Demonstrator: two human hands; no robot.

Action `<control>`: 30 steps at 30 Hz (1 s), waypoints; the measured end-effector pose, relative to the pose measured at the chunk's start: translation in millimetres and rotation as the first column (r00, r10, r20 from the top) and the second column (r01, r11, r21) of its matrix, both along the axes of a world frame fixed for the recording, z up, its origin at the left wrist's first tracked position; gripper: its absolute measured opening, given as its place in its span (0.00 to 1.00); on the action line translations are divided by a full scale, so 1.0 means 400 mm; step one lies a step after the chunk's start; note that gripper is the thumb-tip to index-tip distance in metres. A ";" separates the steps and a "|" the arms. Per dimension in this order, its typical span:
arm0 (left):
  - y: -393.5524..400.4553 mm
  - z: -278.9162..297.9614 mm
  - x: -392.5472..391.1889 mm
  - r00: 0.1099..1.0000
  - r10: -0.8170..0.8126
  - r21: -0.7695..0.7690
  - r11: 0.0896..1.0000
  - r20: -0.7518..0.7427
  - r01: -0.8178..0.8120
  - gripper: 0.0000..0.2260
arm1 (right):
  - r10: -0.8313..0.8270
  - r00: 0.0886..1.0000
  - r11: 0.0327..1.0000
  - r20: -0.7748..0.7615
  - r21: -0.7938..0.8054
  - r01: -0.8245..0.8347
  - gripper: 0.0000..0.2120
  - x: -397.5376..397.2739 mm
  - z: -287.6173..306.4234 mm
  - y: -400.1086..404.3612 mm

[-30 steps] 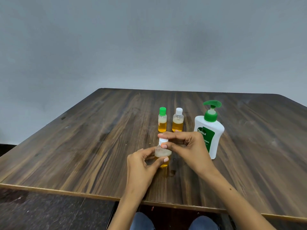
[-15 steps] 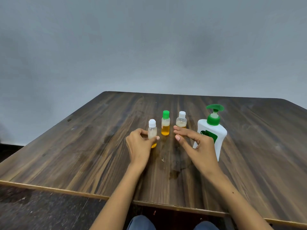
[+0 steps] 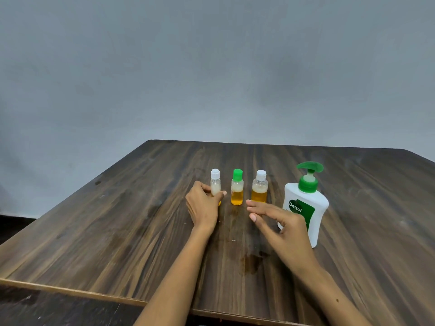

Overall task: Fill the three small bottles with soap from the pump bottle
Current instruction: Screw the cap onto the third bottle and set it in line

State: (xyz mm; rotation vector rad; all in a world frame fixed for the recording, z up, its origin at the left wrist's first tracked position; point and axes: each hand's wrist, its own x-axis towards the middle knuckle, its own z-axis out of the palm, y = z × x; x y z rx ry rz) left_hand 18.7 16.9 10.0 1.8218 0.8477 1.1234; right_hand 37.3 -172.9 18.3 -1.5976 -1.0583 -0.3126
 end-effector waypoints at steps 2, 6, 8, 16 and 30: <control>0.002 -0.002 0.000 1.000 -0.005 -0.003 1.000 0.006 0.005 0.16 | -0.007 1.000 1.000 0.006 -0.015 0.007 0.10 0.000 -0.003 -0.001; 0.001 -0.007 0.002 1.000 -0.019 -0.011 1.000 0.010 0.020 0.17 | -0.006 1.000 0.999 0.014 -0.034 0.006 0.09 -0.001 -0.006 0.000; 0.002 -0.010 0.001 1.000 -0.019 -0.011 1.000 0.008 0.019 0.18 | -0.010 1.000 0.999 0.014 -0.041 0.010 0.09 -0.002 -0.005 -0.001; -0.004 0.020 -0.063 0.998 -0.056 -0.052 0.997 -0.017 0.055 0.25 | -0.040 0.998 0.998 0.047 -0.039 0.042 0.10 -0.023 0.018 -0.030; -0.151 -0.031 -0.262 0.911 -0.406 0.151 0.898 -0.073 0.413 0.10 | -0.463 0.841 0.886 -0.279 -0.122 0.447 0.35 0.007 -0.004 -0.169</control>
